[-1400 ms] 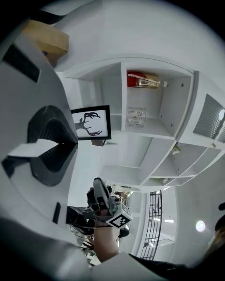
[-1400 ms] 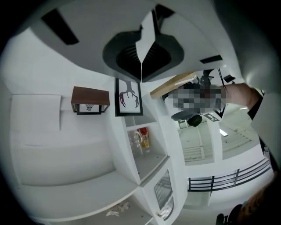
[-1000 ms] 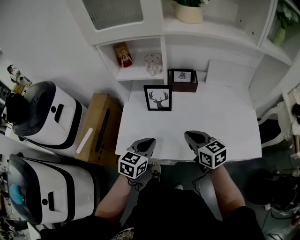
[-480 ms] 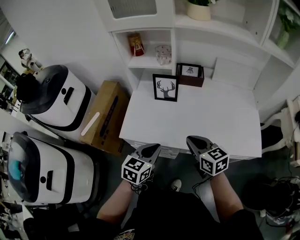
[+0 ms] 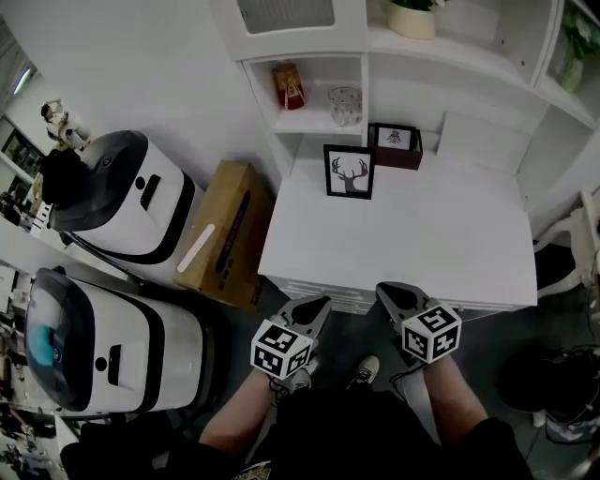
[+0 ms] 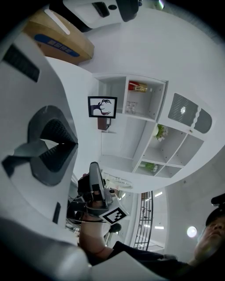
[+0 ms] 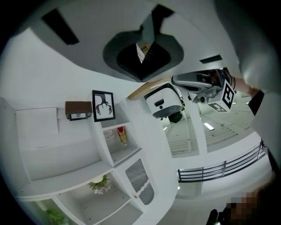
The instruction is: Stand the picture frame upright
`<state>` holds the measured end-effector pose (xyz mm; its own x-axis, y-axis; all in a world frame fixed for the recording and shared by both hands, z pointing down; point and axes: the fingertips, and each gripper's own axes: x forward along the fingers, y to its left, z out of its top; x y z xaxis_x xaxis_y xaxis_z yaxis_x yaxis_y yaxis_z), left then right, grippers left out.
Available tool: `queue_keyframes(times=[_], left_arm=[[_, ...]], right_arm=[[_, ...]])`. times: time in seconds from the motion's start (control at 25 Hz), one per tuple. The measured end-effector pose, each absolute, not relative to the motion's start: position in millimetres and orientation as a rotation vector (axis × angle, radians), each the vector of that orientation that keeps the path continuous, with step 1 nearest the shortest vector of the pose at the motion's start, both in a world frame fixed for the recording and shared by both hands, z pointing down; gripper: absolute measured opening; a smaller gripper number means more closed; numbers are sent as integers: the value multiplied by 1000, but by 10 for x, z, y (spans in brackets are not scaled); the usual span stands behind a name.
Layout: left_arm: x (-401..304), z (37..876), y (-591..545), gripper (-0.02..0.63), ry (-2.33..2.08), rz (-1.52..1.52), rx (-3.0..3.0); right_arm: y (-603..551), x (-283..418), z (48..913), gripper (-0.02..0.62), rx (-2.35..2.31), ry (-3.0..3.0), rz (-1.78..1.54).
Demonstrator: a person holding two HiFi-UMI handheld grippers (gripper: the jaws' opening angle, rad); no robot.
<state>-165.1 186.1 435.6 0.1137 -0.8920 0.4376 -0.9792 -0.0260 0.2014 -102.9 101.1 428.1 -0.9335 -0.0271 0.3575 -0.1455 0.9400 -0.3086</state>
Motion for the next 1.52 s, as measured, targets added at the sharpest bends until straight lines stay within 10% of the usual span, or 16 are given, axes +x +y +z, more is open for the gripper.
queue_keyframes(times=[1.52], left_arm=[[-2063,4407,3352,6,-1541,256,2205]], right_arm=[[2861,-1179,4368,3,580,-2709,477]])
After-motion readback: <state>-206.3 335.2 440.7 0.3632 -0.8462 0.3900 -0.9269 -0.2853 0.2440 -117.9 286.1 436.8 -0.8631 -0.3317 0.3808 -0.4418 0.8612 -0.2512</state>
